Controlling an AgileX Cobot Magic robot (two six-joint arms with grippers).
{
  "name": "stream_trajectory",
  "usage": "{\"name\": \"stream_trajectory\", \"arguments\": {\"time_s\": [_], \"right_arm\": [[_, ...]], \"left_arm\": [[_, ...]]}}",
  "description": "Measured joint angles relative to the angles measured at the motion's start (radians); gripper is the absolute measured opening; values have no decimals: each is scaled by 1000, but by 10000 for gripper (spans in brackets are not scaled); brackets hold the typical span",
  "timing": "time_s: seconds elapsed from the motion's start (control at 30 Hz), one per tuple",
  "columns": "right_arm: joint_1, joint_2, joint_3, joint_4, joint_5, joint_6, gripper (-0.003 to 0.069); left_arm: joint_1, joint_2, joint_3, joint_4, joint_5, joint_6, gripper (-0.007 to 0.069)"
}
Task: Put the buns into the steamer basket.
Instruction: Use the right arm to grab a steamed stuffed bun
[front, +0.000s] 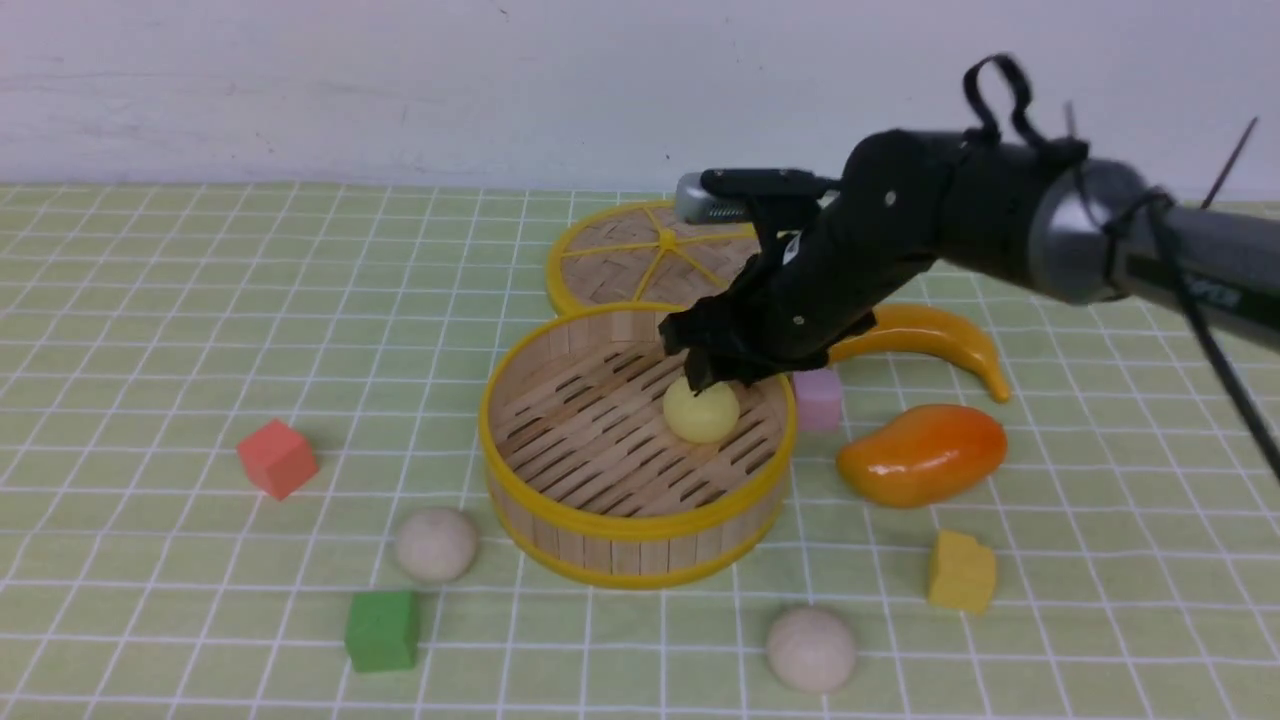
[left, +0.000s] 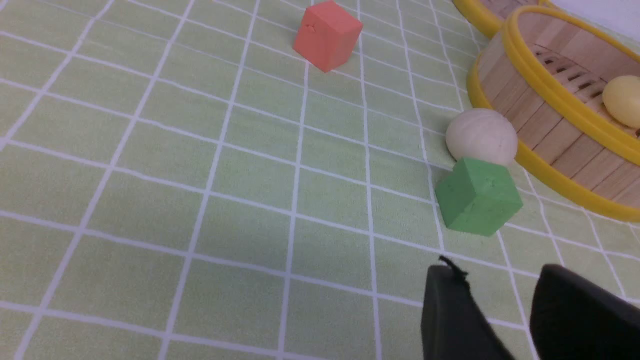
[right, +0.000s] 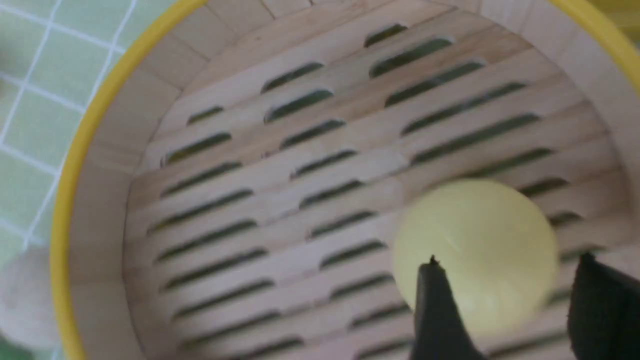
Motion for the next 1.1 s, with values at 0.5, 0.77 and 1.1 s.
{"name": "stream_trajectory", "arguments": {"time_s": [0.5, 0.77, 1.1], "right_arm": [[-1, -421, 164, -61, 284, 82, 391], [81, -448, 475, -9, 190, -42, 376], [188, -304, 485, -192, 125, 12, 313]], "left_arm": [[0, 0, 0, 0, 0, 0, 238], [0, 0, 0, 0, 0, 0, 238], [0, 0, 0, 0, 0, 0, 238]]}}
